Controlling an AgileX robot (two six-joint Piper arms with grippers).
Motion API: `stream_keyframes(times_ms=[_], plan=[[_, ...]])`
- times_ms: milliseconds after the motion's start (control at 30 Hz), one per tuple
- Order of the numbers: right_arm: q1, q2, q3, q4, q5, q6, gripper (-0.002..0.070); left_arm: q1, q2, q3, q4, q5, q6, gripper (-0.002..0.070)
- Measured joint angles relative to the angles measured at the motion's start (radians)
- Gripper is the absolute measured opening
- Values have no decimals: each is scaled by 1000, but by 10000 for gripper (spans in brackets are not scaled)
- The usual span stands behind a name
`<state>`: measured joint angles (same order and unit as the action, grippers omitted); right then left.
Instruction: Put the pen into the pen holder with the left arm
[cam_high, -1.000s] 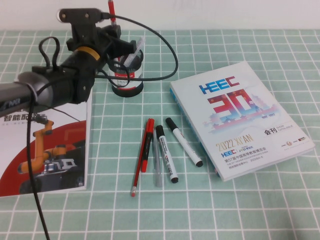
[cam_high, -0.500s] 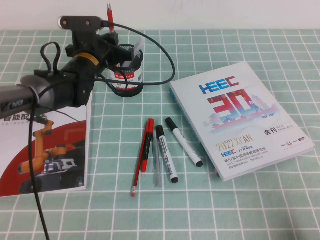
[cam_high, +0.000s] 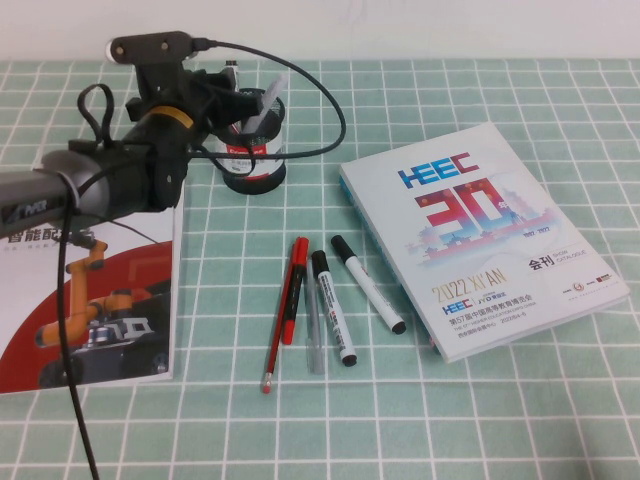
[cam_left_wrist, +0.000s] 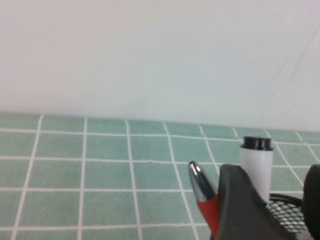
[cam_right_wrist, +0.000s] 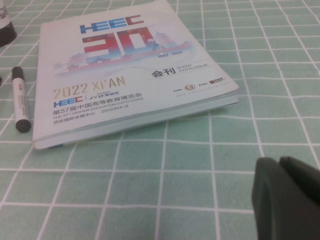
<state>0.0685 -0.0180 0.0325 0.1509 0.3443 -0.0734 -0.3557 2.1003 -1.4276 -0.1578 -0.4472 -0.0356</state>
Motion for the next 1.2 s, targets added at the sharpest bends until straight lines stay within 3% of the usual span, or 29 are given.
stream_keyframes(times_ms=[500,567,700,767,933,1200], plan=[[0,0,0,0,0,0,-20,-32,-203,0,-56,129,313,257],[0,0,0,0,0,0,-20,-46,-236,0,-56,148,333,231],[0,0,0,0,0,0,-20,-63,-320,0,-56,273,354,71],[0,0,0,0,0,0,-20,-70,-370,0,-56,366,356,32],[0,0,0,0,0,0,-20,-70,-526,36,-59,563,358,4],[0,0,0,0,0,0,-20,-70,-870,332,-61,567,296,0]])
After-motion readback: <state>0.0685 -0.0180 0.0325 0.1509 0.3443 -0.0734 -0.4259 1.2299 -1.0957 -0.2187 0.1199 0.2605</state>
